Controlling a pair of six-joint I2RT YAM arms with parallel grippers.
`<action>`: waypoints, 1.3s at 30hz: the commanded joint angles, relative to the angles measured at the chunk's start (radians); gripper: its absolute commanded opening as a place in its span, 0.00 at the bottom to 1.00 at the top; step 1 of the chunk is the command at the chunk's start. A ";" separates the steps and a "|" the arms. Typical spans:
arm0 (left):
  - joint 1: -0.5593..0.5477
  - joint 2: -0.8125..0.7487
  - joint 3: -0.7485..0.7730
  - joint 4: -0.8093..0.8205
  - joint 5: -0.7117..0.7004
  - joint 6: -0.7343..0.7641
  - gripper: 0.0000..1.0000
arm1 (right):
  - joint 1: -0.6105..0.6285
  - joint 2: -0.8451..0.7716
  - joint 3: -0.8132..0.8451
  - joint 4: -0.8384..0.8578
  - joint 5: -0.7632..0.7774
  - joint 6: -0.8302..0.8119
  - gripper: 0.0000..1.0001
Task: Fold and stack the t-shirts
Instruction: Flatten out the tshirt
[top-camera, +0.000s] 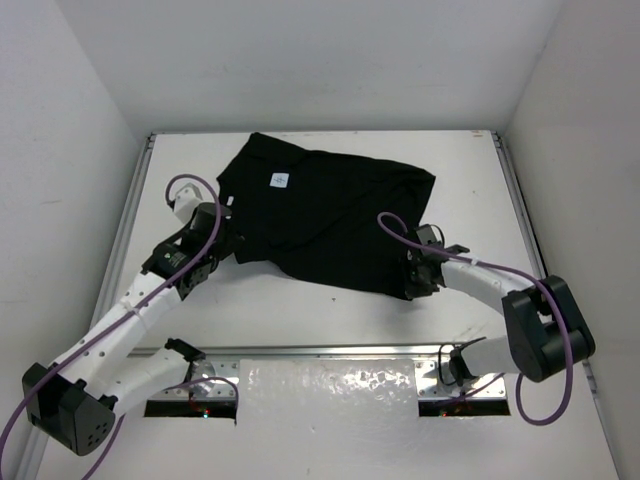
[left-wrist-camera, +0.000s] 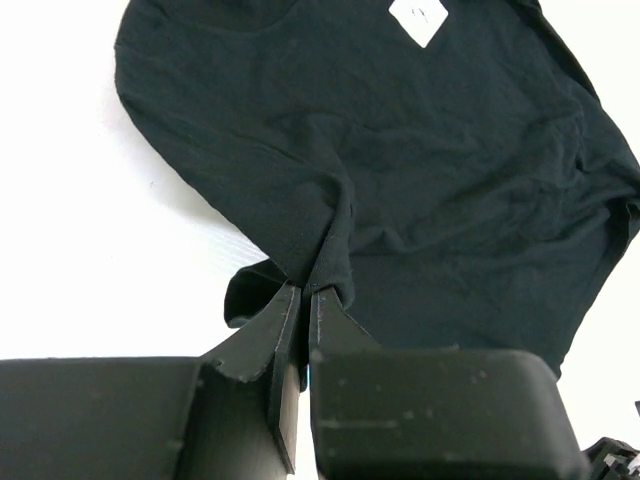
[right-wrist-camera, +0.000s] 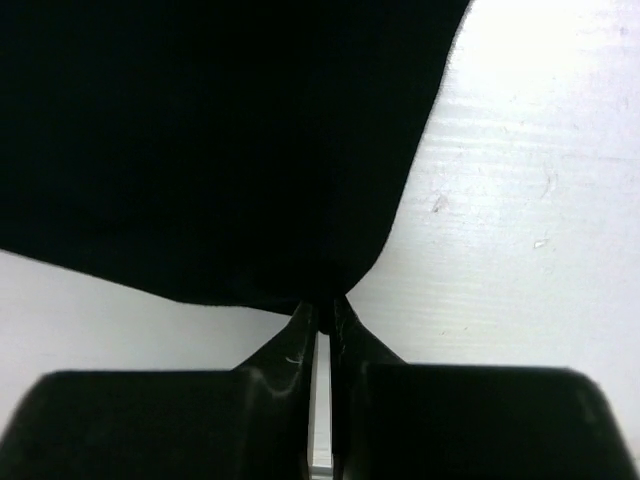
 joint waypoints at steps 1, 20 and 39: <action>0.003 -0.004 0.065 0.007 -0.037 0.017 0.00 | 0.012 -0.041 0.057 -0.013 0.023 0.001 0.00; 0.003 0.094 0.556 -0.044 -0.059 0.112 0.00 | 0.011 -0.172 0.595 -0.365 0.451 -0.079 0.00; 0.003 0.230 1.167 -0.139 0.119 0.227 0.00 | -0.026 -0.023 1.517 -0.567 0.488 -0.266 0.00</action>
